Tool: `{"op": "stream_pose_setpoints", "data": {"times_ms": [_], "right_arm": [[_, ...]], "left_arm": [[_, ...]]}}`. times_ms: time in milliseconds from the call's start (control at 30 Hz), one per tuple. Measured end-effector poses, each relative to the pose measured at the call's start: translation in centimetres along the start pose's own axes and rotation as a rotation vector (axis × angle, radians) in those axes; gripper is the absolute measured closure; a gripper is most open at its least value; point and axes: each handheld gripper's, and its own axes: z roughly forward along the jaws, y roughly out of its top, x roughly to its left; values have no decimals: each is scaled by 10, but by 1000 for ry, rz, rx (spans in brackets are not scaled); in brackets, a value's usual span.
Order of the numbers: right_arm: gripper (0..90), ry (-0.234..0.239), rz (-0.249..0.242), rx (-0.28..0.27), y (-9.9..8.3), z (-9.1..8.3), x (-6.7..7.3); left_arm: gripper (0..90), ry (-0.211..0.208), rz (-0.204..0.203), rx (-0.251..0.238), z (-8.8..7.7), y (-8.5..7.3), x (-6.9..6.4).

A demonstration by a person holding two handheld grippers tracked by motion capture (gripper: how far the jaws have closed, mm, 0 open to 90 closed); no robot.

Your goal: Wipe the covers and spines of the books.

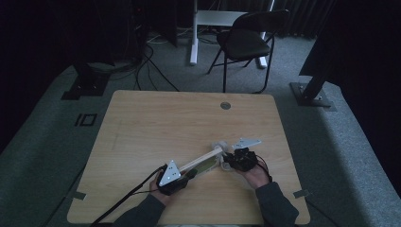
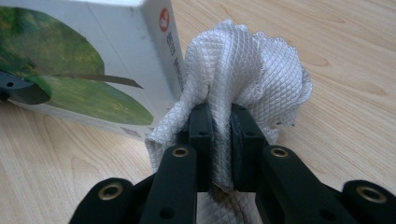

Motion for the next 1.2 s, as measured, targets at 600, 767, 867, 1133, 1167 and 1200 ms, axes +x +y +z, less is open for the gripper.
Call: {"op": "stream_pose_setpoints", "data": {"times_ms": [600,767,867,1133,1167,1200], "right_arm": [[818,-3,4,53,-8,14,-1],[818,-5,1,68,-10,19,-2],[818,-4,1,77,-11,21,-2],[818,-5,2,92,-14,25,-3],[818,-6,3,95,-14,25,-3],[818,-6,2,97,-14,26,-3]], "left_arm": [[759,1,1,0,0,0,0],[758,1,1,0,0,0,0],[758,1,1,0,0,0,0],[758,1,1,0,0,0,0],[758,1,1,0,0,0,0],[758,1,0,0,0,0,0]]}}
